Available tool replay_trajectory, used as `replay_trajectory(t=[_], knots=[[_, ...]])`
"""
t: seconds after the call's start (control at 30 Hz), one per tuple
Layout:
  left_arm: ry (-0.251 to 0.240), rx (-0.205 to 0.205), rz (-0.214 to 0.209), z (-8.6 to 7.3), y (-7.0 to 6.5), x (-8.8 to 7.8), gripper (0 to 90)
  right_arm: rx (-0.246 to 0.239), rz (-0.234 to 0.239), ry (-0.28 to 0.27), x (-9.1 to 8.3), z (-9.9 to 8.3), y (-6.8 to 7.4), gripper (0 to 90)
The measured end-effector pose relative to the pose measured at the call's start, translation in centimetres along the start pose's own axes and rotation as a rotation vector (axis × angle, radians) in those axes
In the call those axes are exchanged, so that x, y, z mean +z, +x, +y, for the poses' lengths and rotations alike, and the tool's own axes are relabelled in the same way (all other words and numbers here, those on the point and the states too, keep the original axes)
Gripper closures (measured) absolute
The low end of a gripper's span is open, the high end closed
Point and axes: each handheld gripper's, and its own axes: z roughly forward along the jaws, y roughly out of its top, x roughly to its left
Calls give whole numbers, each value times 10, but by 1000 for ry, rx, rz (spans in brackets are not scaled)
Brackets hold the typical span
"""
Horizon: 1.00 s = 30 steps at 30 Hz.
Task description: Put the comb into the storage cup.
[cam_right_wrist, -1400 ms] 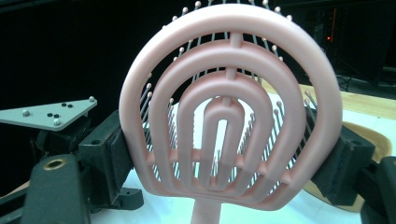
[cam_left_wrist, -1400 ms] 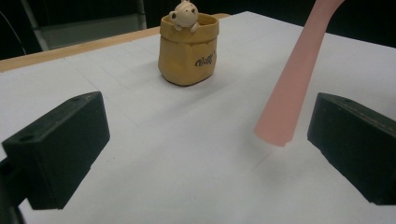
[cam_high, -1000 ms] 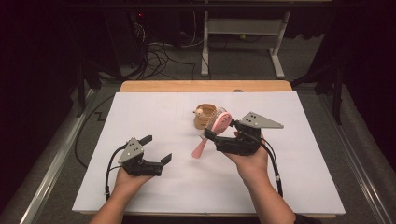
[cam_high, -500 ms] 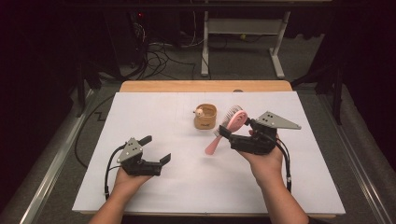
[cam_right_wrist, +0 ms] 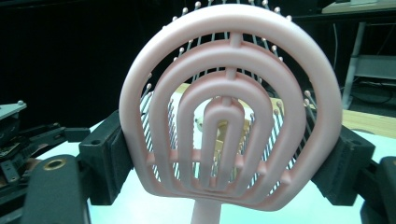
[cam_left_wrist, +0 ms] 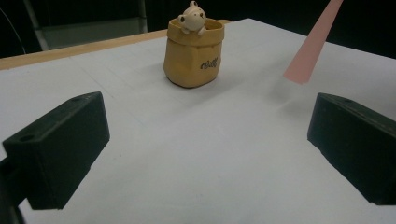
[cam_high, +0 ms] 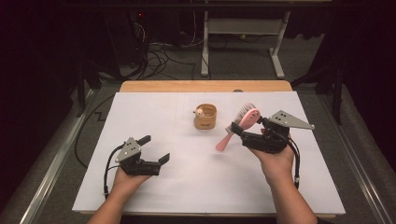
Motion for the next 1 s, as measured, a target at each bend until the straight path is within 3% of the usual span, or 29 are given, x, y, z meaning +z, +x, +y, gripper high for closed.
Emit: replay_trajectory(t=[0.47,1.0], knots=[[5,13,0,-1,0,1,0,1,-39,-20,-7,3,-11,205],[-2,23,-13,-1,-3,1,0,-6,-54,-40,-3,14,-13,205]])
